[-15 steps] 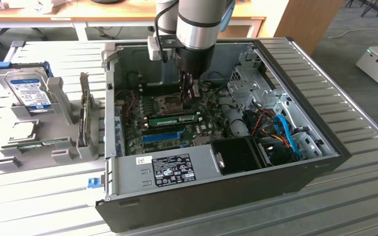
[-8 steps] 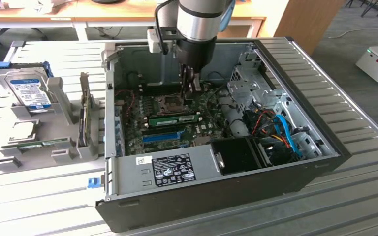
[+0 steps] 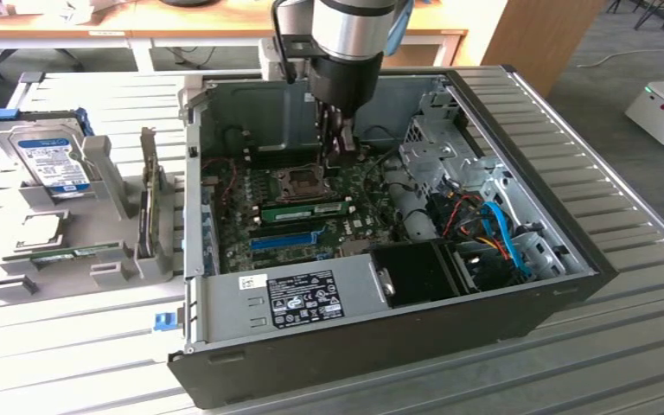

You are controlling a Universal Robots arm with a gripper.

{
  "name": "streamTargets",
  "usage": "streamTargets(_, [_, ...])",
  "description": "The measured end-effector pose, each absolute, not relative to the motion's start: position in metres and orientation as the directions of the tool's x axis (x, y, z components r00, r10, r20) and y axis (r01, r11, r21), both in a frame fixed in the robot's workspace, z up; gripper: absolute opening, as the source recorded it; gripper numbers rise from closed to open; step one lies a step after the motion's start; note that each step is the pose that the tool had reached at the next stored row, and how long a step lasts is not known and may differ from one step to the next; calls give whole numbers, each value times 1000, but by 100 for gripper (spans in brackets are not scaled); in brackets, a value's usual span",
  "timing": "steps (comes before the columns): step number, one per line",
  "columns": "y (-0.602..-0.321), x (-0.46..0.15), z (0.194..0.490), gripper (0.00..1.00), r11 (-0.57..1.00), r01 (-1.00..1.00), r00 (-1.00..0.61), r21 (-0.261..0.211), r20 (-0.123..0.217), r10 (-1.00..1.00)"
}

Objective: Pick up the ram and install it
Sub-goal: 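Insert the ram into the slot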

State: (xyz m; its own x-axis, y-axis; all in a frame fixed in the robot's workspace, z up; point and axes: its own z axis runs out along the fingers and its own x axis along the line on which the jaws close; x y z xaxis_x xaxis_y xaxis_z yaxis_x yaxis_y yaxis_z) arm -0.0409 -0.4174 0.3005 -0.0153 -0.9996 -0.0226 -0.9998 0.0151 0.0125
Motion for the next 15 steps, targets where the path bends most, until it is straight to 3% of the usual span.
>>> streamTargets(15, [-417,-41,321,31,15,-1000,-15,13,-23,-1000])
